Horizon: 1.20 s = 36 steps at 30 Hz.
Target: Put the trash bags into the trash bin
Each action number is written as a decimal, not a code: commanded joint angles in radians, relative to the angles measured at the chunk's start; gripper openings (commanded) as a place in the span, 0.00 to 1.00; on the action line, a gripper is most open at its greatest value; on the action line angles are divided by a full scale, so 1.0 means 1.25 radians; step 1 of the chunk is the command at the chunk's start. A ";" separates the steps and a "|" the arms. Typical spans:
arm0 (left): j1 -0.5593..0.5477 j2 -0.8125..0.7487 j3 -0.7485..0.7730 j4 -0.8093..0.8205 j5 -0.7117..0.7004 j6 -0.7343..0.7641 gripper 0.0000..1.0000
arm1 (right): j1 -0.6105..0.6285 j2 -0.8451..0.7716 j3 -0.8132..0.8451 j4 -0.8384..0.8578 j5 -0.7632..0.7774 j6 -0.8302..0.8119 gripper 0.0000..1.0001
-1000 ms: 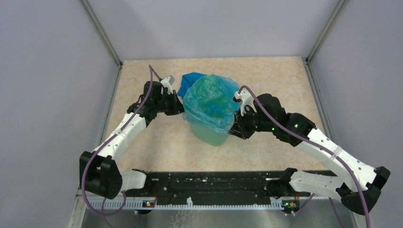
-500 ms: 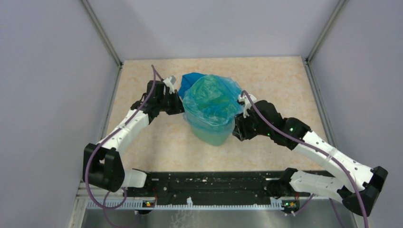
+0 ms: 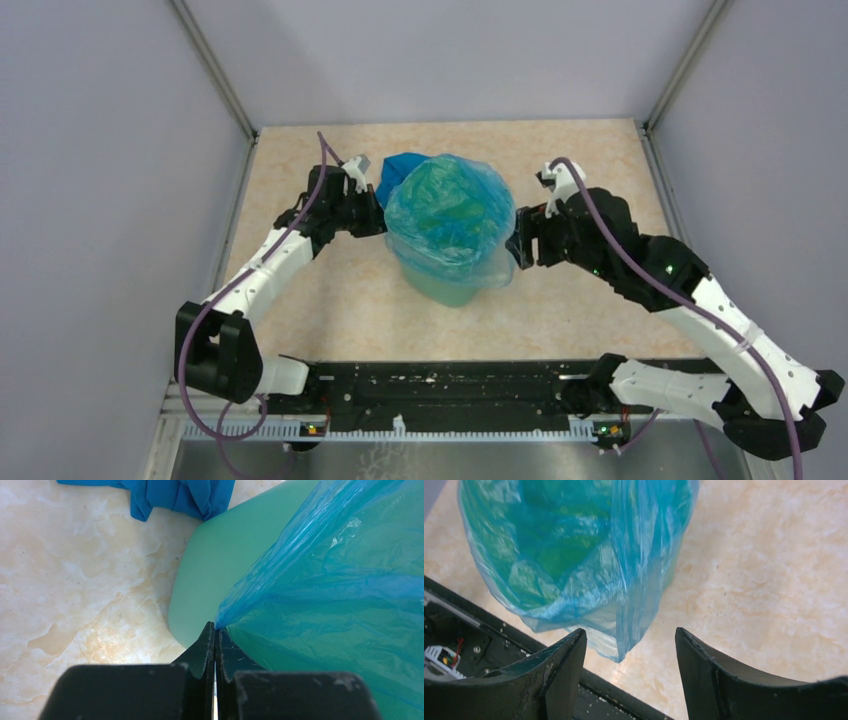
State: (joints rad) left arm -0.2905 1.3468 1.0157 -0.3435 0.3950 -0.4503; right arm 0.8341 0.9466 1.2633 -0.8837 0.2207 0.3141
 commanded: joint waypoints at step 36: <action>0.000 0.021 0.076 0.020 -0.001 0.024 0.00 | 0.068 0.489 0.420 -0.026 0.401 -0.191 0.42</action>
State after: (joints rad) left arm -0.2905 1.3689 1.0698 -0.3443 0.3950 -0.4419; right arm 0.9089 1.5585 1.7355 -0.9161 0.6434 0.0849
